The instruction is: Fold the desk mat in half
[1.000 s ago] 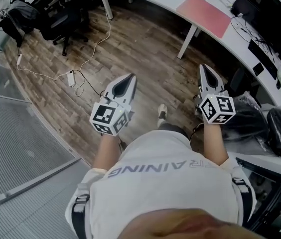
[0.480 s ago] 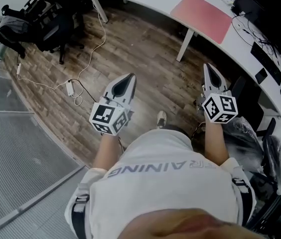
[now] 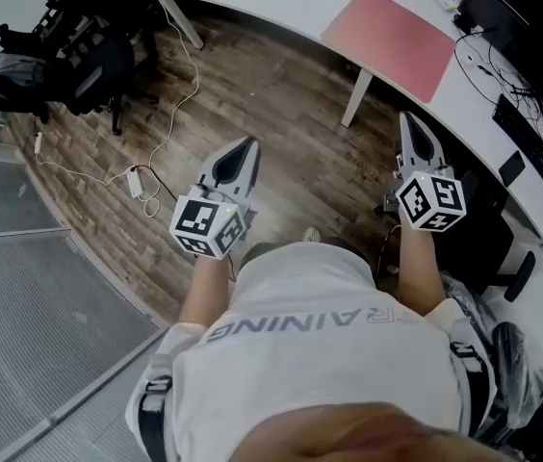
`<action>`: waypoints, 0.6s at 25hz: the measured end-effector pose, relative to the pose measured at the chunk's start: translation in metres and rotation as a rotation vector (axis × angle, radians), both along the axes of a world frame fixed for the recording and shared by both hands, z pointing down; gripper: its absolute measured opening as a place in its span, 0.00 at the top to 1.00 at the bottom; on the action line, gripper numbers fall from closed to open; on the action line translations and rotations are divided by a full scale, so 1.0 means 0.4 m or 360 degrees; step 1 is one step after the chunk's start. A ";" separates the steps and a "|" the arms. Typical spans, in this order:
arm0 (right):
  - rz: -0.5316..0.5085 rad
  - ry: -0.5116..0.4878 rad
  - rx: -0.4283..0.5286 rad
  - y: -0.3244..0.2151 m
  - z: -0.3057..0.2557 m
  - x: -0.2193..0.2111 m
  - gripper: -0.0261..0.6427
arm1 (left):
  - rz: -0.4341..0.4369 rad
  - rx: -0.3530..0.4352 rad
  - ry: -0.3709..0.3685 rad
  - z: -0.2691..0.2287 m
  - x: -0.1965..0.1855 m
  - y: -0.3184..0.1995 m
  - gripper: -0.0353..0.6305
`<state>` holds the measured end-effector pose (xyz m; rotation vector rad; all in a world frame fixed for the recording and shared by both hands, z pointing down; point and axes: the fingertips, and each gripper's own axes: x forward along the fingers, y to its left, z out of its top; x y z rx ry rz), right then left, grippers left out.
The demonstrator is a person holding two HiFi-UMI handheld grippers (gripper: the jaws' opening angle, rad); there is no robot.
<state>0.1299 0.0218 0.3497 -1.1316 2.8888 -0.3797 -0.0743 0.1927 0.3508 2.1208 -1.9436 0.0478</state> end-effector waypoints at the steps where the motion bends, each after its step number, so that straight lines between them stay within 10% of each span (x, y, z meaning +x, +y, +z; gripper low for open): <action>1: 0.0008 -0.0007 0.0007 -0.023 -0.006 -0.002 0.93 | 0.0002 0.0000 -0.0001 0.000 -0.006 -0.021 0.89; 15: 0.0172 0.0057 0.0029 -0.184 -0.007 -0.093 0.93 | 0.0190 0.0076 0.0054 0.002 -0.138 -0.263 0.89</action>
